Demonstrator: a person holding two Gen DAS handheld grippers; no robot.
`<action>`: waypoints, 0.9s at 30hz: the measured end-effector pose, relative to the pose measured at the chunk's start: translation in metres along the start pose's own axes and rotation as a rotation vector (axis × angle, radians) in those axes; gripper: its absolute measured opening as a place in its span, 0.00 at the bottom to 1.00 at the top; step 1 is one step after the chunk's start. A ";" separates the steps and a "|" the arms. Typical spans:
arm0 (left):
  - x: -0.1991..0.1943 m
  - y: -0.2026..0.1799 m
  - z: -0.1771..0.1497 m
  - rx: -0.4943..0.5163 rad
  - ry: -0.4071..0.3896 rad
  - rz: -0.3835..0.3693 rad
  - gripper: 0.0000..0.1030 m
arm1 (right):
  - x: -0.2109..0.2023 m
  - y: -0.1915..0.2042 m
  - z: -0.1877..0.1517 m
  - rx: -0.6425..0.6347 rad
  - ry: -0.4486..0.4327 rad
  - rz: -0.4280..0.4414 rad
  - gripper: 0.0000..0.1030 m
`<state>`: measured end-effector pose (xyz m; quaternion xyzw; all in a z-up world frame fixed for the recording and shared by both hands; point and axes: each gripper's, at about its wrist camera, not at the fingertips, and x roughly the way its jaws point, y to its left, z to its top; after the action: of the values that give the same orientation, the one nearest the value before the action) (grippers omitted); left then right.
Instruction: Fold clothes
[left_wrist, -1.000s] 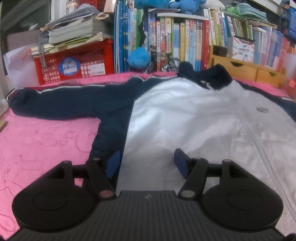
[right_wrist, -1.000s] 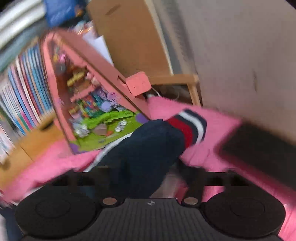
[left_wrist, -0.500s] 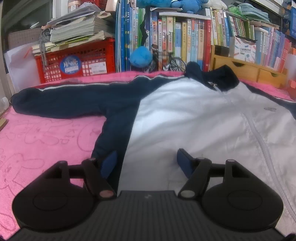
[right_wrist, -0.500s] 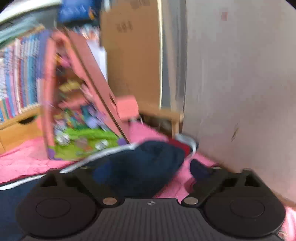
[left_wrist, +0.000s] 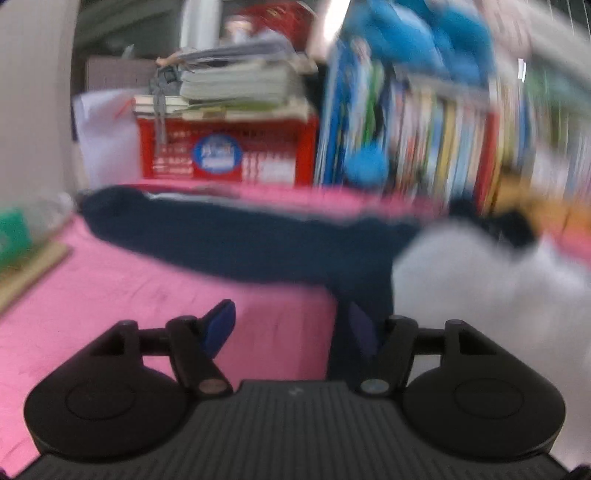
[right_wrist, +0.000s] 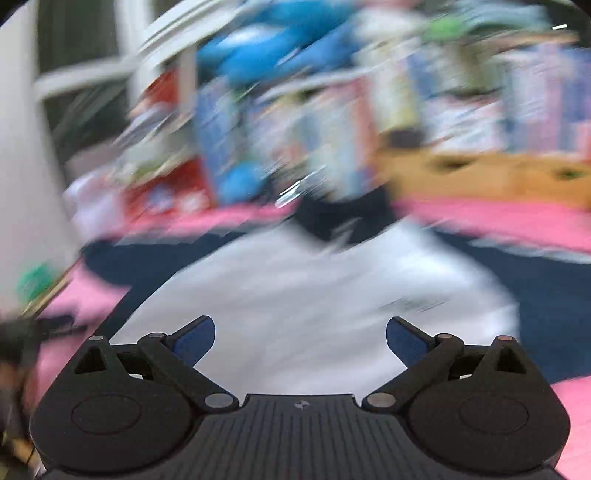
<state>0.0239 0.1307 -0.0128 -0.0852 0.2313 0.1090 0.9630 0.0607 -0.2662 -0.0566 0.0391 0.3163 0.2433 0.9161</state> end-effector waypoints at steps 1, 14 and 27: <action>0.009 -0.002 0.007 0.007 -0.012 -0.015 0.64 | 0.012 0.014 -0.006 -0.016 0.036 0.015 0.97; 0.162 0.155 0.073 0.070 0.180 0.381 0.37 | 0.036 0.052 -0.026 -0.123 0.075 -0.134 1.00; 0.149 0.105 0.095 0.126 0.103 0.263 0.28 | 0.037 0.047 -0.026 -0.130 0.081 -0.136 1.00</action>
<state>0.1674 0.2775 -0.0105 0.0010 0.2959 0.2150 0.9307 0.0506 -0.2098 -0.0870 -0.0521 0.3386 0.2019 0.9175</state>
